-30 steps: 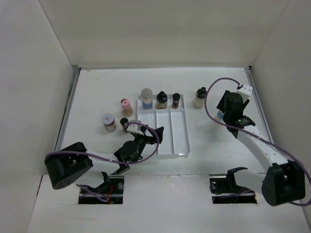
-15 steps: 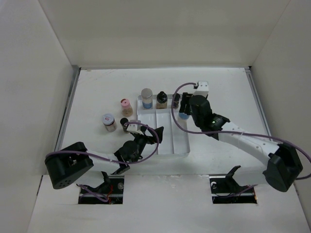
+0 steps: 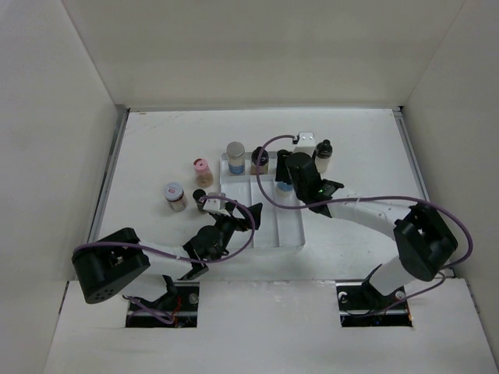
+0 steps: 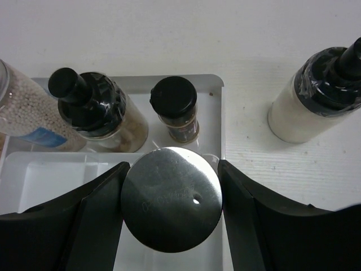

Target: Organize the condiment bottles

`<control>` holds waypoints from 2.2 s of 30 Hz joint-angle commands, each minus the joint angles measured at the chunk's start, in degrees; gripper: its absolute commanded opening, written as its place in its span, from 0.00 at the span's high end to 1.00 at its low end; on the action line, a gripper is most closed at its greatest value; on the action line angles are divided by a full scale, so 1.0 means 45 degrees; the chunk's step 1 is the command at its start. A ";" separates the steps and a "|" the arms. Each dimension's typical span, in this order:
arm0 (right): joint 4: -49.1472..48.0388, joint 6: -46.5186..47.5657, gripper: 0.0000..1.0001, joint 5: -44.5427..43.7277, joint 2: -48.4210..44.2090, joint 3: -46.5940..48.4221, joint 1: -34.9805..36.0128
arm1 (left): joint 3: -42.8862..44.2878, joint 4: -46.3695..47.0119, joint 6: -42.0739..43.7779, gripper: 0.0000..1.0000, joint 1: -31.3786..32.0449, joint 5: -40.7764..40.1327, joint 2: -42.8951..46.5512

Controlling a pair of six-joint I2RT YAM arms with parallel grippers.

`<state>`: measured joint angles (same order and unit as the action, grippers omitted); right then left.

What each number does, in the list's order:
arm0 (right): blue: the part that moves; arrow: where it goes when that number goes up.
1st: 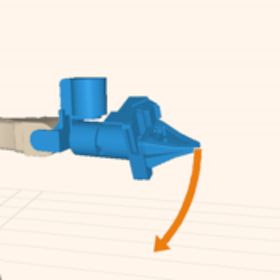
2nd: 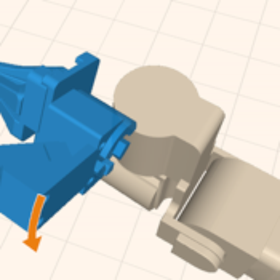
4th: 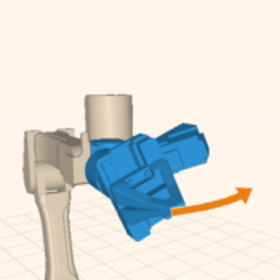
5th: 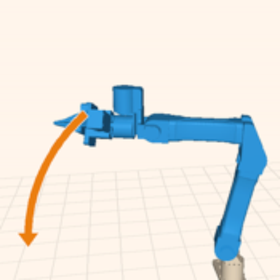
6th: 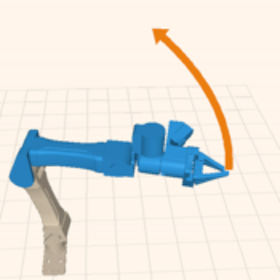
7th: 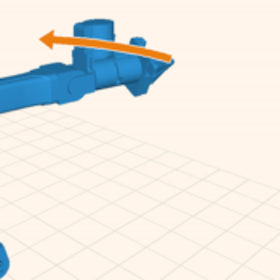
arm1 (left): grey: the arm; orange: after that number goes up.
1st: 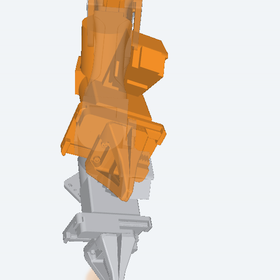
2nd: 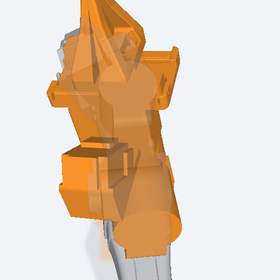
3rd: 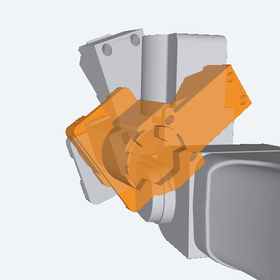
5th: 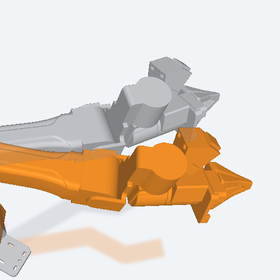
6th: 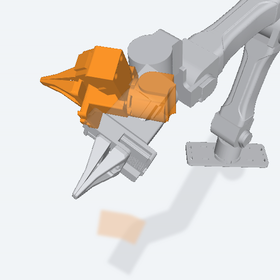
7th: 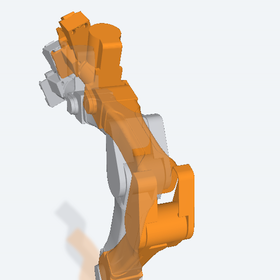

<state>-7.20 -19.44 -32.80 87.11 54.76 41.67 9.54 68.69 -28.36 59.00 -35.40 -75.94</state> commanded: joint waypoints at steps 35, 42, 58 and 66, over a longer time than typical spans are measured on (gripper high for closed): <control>-0.1952 0.0356 0.35 0.1762 0.2889 0.1485 -0.5305 | 0.0478 0.0479 -0.0221 0.00 -0.0036 0.0132 -0.0155; -0.2249 -0.0209 0.43 0.0707 -0.1595 -0.1793 -0.4468 | 0.0497 0.0479 -0.0221 0.00 -0.0075 0.0132 -0.0233; 0.0234 -0.2671 0.44 -0.0524 -0.6197 -0.3968 0.1547 | 0.0614 0.0459 -0.0222 0.00 -0.0368 0.0171 -0.0272; -0.0216 -0.2613 0.43 -0.0856 -0.4243 -0.3927 0.2233 | 0.0809 -0.0068 -0.0221 0.13 -0.0426 0.0209 -0.0077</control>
<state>-2.68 -29.93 -33.36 67.22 34.87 51.24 10.90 67.77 -28.95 57.43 -35.09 -77.56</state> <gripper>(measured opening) 0.685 0.894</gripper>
